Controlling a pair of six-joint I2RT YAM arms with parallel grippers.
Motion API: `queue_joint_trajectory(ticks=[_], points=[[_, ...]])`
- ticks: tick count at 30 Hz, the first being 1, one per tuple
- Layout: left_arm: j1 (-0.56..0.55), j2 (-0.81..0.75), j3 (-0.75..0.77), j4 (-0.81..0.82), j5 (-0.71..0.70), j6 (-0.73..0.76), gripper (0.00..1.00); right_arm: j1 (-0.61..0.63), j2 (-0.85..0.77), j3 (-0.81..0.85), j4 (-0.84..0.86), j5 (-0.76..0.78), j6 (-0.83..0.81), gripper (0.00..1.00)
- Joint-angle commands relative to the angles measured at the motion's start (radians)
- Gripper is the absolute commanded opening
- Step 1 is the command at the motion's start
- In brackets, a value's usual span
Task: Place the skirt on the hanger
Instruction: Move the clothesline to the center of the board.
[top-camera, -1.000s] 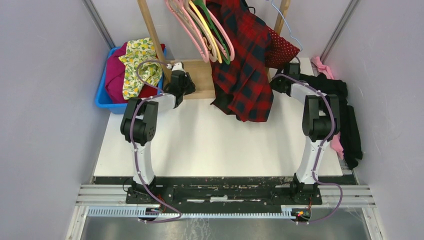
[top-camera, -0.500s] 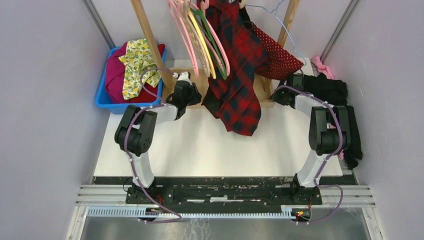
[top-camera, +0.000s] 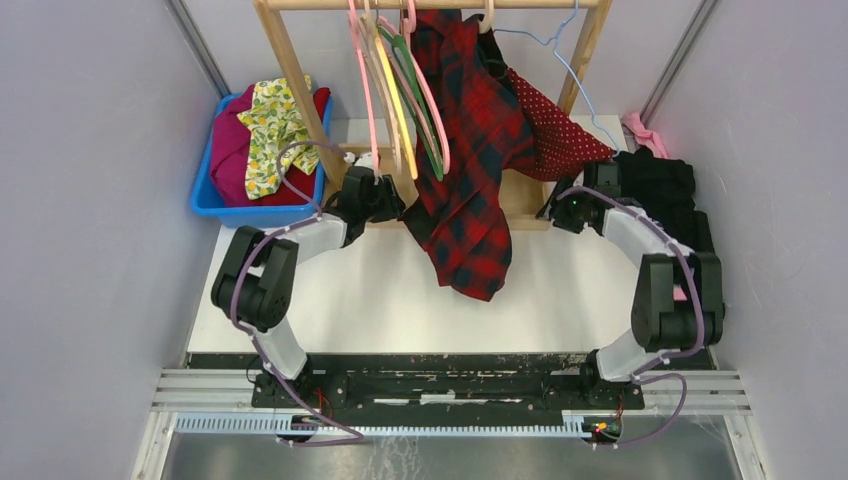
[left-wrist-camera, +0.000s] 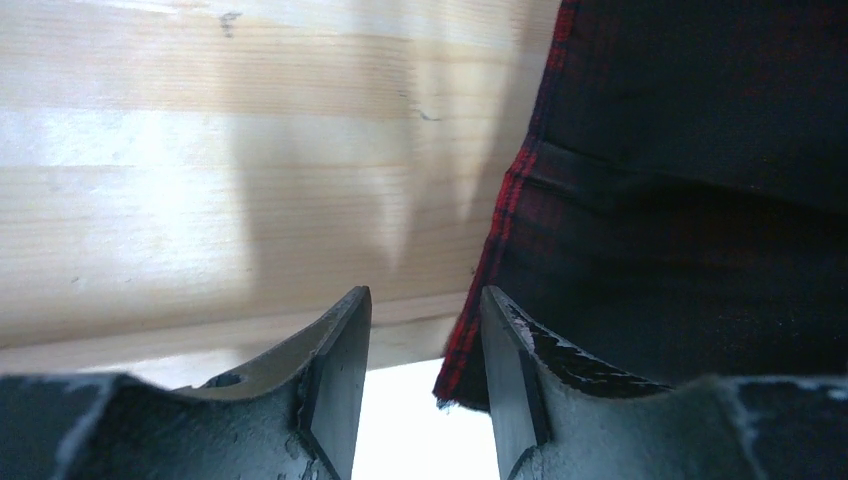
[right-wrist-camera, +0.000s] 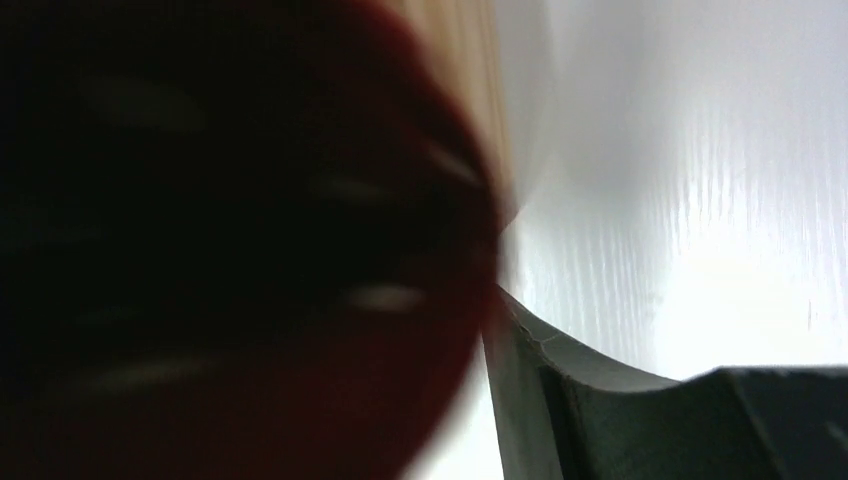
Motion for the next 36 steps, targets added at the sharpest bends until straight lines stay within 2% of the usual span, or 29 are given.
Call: queue_joint_trajectory(ticks=[1, 4, 9, 17, 23, 29, 33, 36], points=[[0.075, -0.072, 0.029, -0.117, 0.087, -0.016, 0.53, -0.001, -0.173, -0.021, -0.089, -0.060, -0.047, 0.55], [0.119, -0.095, 0.058, -0.113, 0.201, -0.035, 0.54, -0.003, -0.264, -0.028, -0.160, -0.066, -0.069, 0.57], [0.138, -0.139, 0.068, -0.047, 0.264, -0.087, 0.53, -0.002, -0.475, -0.067, -0.249, -0.088, -0.070, 0.57], [0.146, -0.070, 0.090, 0.250, 0.407, -0.214, 0.53, -0.001, -0.740, 0.040, -0.443, -0.170, -0.074, 0.57], [0.161, 0.108, 0.156, 0.544, 0.423, -0.358, 0.52, -0.001, -0.817, 0.099, -0.504, -0.292, -0.053, 0.58], [0.187, 0.394, 0.307, 0.959, 0.487, -0.694, 0.56, -0.001, -0.833, 0.159, -0.590, -0.325, -0.081, 0.58], [0.172, 0.573, 0.545, 1.065, 0.488, -0.804, 0.56, -0.001, -0.827, 0.174, -0.609, -0.352, -0.090, 0.58], [0.168, 0.674, 0.701, 1.054, 0.471, -0.827, 0.57, -0.001, -0.818, 0.180, -0.622, -0.357, -0.103, 0.58]])
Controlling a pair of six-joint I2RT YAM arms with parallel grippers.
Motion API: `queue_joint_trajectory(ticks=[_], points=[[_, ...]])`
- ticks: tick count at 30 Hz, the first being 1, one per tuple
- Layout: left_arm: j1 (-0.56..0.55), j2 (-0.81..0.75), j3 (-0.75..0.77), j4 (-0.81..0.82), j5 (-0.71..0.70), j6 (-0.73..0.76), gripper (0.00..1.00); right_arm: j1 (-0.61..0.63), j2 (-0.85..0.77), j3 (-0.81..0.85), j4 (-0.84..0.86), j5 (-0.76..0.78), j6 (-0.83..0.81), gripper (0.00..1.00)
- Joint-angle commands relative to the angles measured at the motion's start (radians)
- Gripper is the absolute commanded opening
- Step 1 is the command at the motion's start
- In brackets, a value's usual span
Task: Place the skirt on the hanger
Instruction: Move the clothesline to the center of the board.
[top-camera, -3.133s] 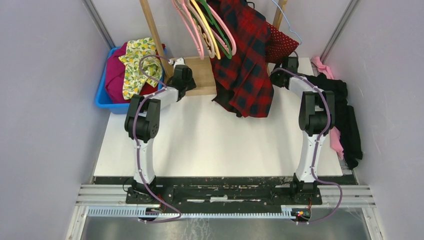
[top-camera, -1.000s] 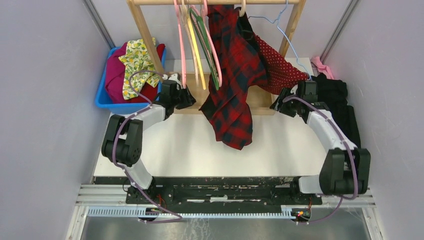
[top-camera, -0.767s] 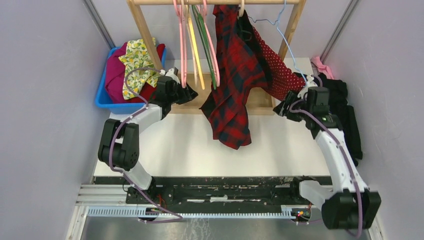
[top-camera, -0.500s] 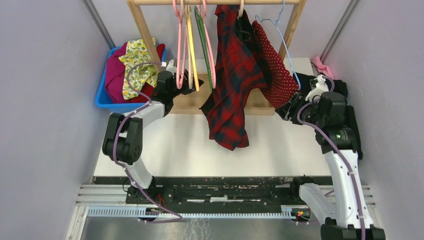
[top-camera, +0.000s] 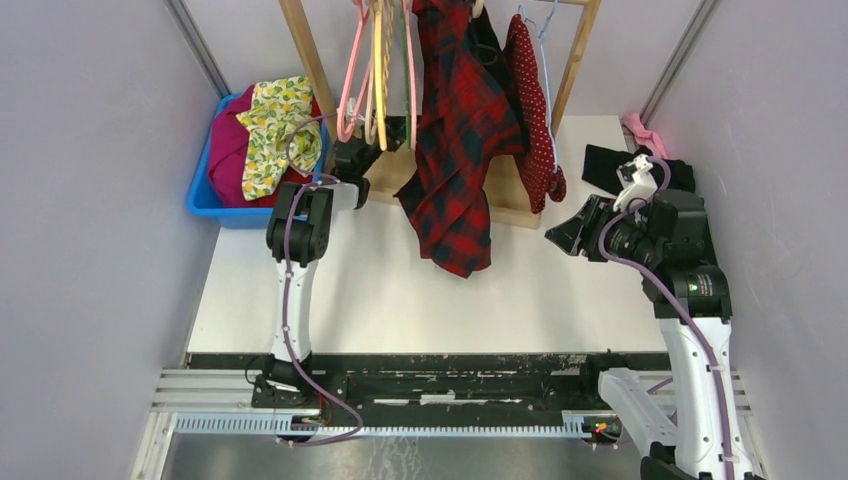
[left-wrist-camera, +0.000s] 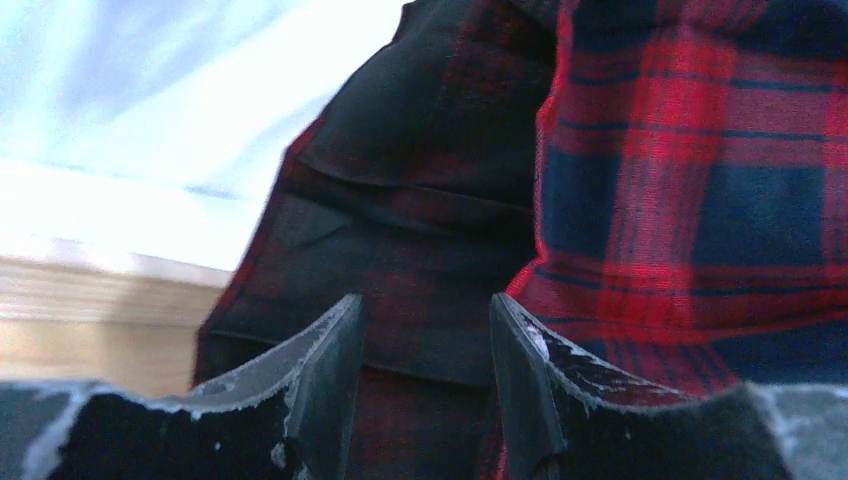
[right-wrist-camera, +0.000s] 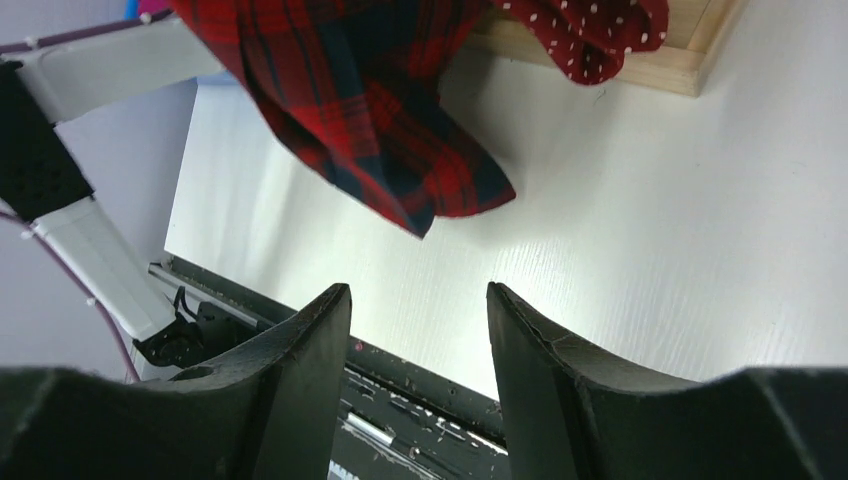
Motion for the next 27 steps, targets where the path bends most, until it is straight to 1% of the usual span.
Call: queue_joint_trajectory(ticks=[1, 4, 6, 7, 10, 13, 16, 18, 21, 23, 25, 27], points=[[0.002, 0.113, 0.233, 0.114, 0.006, -0.174, 0.57, -0.001, 0.009, 0.046, -0.015, -0.038, -0.033, 0.58], [-0.003, 0.160, 0.315, 0.096, -0.016, -0.175, 0.57, -0.002, 0.018, 0.033, -0.007, -0.053, -0.037, 0.58], [-0.008, 0.165, 0.326, 0.095, -0.002, -0.175, 0.57, -0.001, 0.027, 0.018, 0.001, -0.061, -0.045, 0.58], [-0.008, 0.151, 0.296, 0.092, -0.007, -0.160, 0.57, -0.001, 0.031, 0.013, -0.001, -0.051, -0.049, 0.58], [-0.012, 0.038, 0.095, 0.078, -0.049, -0.073, 0.57, -0.001, 0.034, 0.003, 0.006, -0.041, -0.058, 0.58], [-0.018, -0.059, -0.100, 0.001, -0.080, 0.014, 0.56, -0.001, 0.023, -0.005, 0.014, -0.037, -0.056, 0.58], [-0.032, -0.136, -0.197, -0.142, -0.127, 0.154, 0.55, -0.001, 0.007, -0.033, 0.016, -0.036, -0.056, 0.58], [-0.047, -0.174, -0.196, -0.318, -0.176, 0.270, 0.55, -0.001, -0.010, -0.051, 0.012, -0.040, -0.052, 0.58], [-0.076, -0.203, -0.147, -0.552, -0.278, 0.417, 0.54, 0.000, -0.043, -0.070, 0.007, -0.043, -0.052, 0.58], [-0.094, -0.198, -0.088, -0.674, -0.357, 0.498, 0.54, 0.001, -0.064, -0.074, -0.003, -0.047, -0.055, 0.58], [-0.109, -0.168, 0.003, -0.824, -0.410, 0.573, 0.54, -0.001, -0.081, -0.081, -0.015, -0.050, -0.055, 0.59], [-0.118, -0.131, 0.099, -0.939, -0.463, 0.627, 0.54, 0.000, -0.092, -0.085, -0.026, -0.057, -0.062, 0.59]])
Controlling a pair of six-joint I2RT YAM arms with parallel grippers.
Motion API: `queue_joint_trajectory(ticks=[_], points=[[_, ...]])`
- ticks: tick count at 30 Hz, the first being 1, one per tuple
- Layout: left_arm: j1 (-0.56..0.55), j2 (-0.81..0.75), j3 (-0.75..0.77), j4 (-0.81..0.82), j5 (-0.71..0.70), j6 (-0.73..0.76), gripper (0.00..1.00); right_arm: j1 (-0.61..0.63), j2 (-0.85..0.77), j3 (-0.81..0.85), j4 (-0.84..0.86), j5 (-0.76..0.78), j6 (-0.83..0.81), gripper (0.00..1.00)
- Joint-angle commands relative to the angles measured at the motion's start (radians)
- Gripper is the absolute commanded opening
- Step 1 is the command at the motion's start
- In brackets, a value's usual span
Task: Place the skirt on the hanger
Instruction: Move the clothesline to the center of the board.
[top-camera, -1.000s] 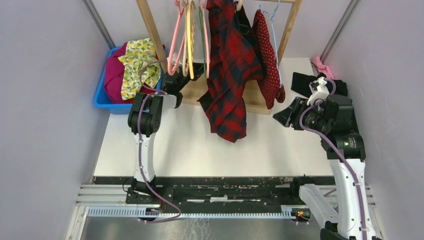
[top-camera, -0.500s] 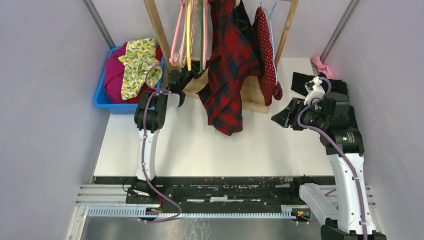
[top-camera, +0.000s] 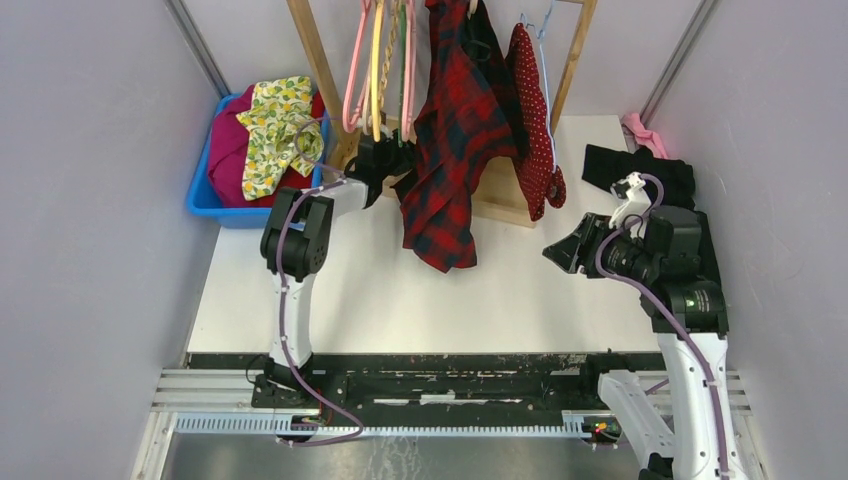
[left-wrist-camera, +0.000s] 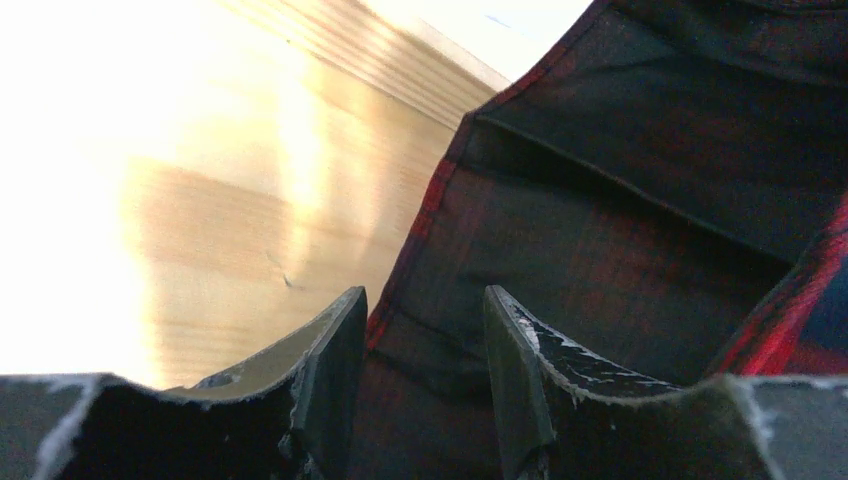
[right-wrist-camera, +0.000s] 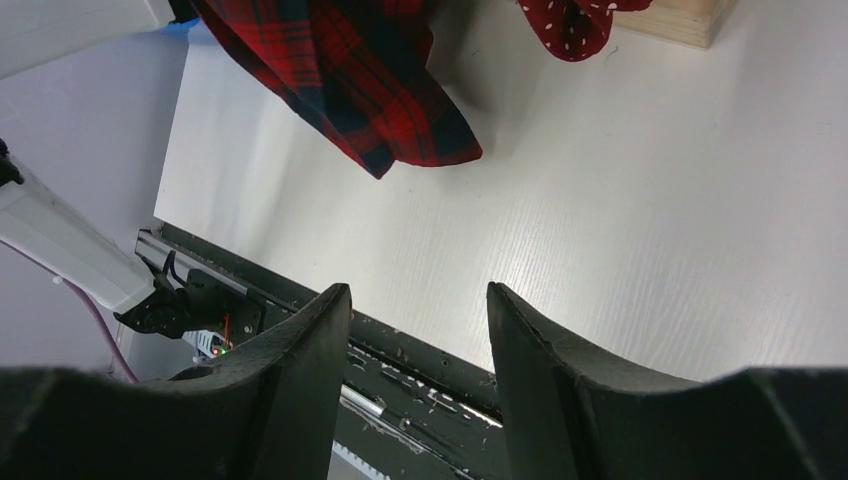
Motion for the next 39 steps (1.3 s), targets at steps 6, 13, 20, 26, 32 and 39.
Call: queue_joint_trajectory(ticks=[6, 13, 20, 26, 32, 39], points=[[-0.044, 0.059, 0.227, -0.473, -0.233, 0.320, 0.49, 0.001, -0.054, -0.042, 0.009, 0.031, -0.028, 0.58], [-0.090, 0.023, 0.111, -0.477, -0.234, 0.346, 0.44, -0.001, -0.063, -0.008, 0.024, 0.030, -0.021, 0.58], [-0.148, -0.001, 0.018, -0.453, -0.225, 0.347, 0.42, 0.000, -0.038, 0.066, 0.031, 0.019, -0.015, 0.58], [-0.206, -0.035, -0.045, -0.439, -0.236, 0.336, 0.41, 0.000, -0.014, 0.107, 0.051, 0.022, -0.010, 0.58], [-0.259, -0.073, -0.104, -0.411, -0.232, 0.312, 0.40, 0.000, 0.052, 0.123, 0.160, 0.017, 0.038, 0.58], [-0.324, -0.100, -0.125, -0.393, -0.217, 0.284, 0.40, 0.000, 0.210, 0.196, 0.279, 0.005, 0.068, 0.57]])
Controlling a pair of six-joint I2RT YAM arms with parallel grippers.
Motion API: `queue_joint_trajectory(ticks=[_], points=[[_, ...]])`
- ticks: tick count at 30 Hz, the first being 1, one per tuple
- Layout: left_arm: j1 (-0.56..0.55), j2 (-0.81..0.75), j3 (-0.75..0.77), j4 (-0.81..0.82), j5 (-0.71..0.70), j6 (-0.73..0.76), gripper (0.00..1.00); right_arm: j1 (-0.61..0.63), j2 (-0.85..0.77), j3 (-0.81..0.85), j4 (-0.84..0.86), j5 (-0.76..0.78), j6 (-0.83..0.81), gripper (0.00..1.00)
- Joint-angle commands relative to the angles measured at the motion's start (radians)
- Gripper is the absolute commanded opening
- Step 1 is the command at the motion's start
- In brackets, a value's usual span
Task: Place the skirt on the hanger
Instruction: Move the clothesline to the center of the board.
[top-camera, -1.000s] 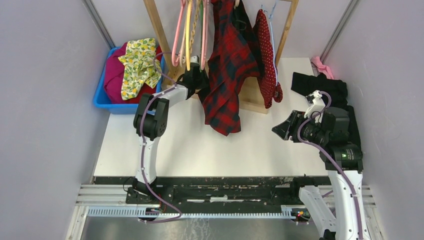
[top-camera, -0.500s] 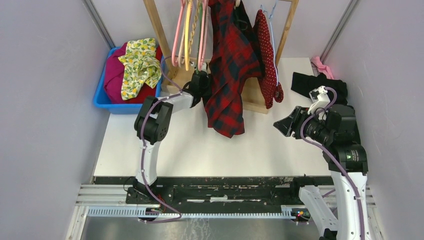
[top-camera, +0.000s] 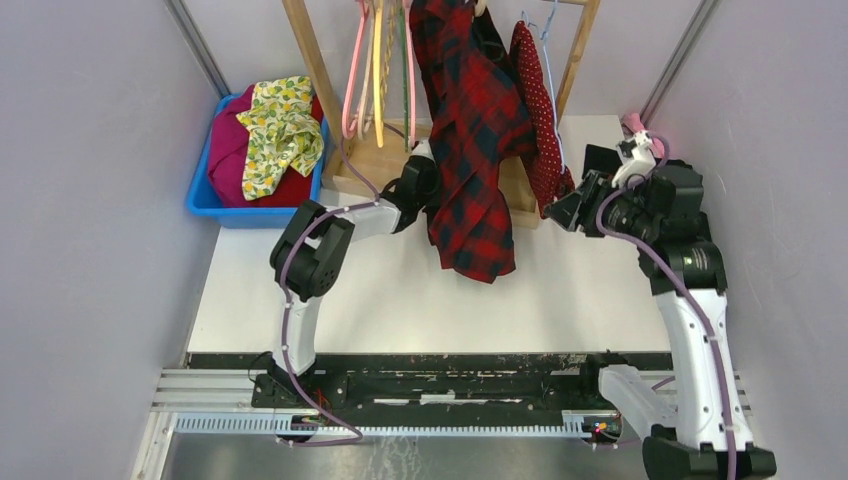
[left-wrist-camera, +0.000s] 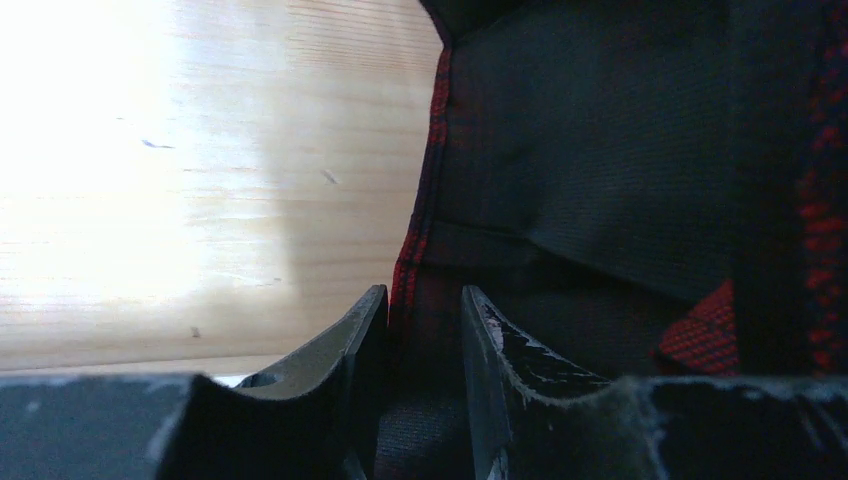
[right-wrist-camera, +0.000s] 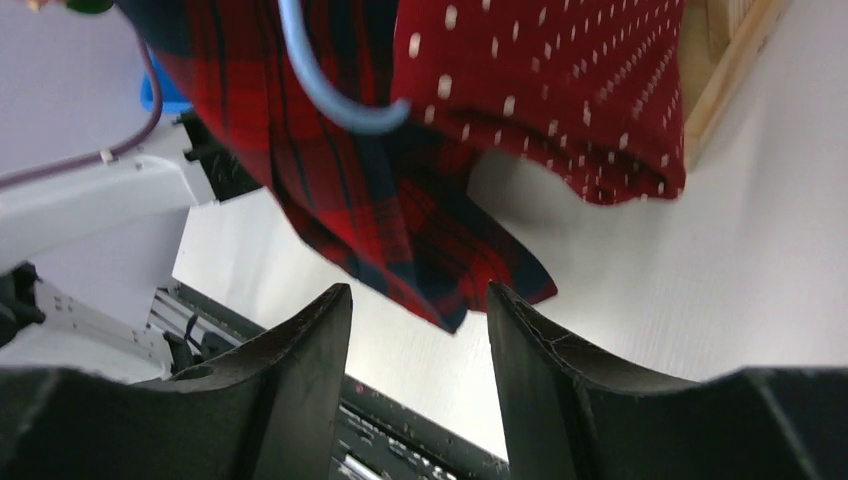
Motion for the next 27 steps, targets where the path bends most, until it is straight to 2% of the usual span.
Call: queue_joint_trajectory(ticks=[1, 10, 15, 18, 22, 27], points=[[-0.077, 0.000, -0.049, -0.163, 0.058, -0.047, 0.40, -0.001, 0.085, 0.091, 0.140, -0.011, 0.021, 0.57], [-0.141, 0.032, -0.013, -0.158, 0.068, -0.061, 0.39, -0.001, 0.182, 0.159, 0.222, -0.033, 0.067, 0.57], [-0.162, 0.053, 0.003, -0.146, 0.089, -0.067, 0.39, 0.000, 0.196, 0.161, 0.176, 0.008, 0.030, 0.57], [-0.163, 0.043, 0.003, -0.150, 0.080, -0.069, 0.39, -0.001, 0.167, 0.119, 0.138, 0.084, 0.008, 0.57], [-0.135, -0.030, -0.036, -0.207, 0.015, -0.051, 0.47, 0.000, 0.081, 0.035, 0.055, 0.220, -0.029, 0.57], [-0.091, -0.152, -0.078, -0.271, 0.012, -0.024, 0.50, 0.000, 0.014, -0.150, 0.080, 0.248, -0.011, 0.57]])
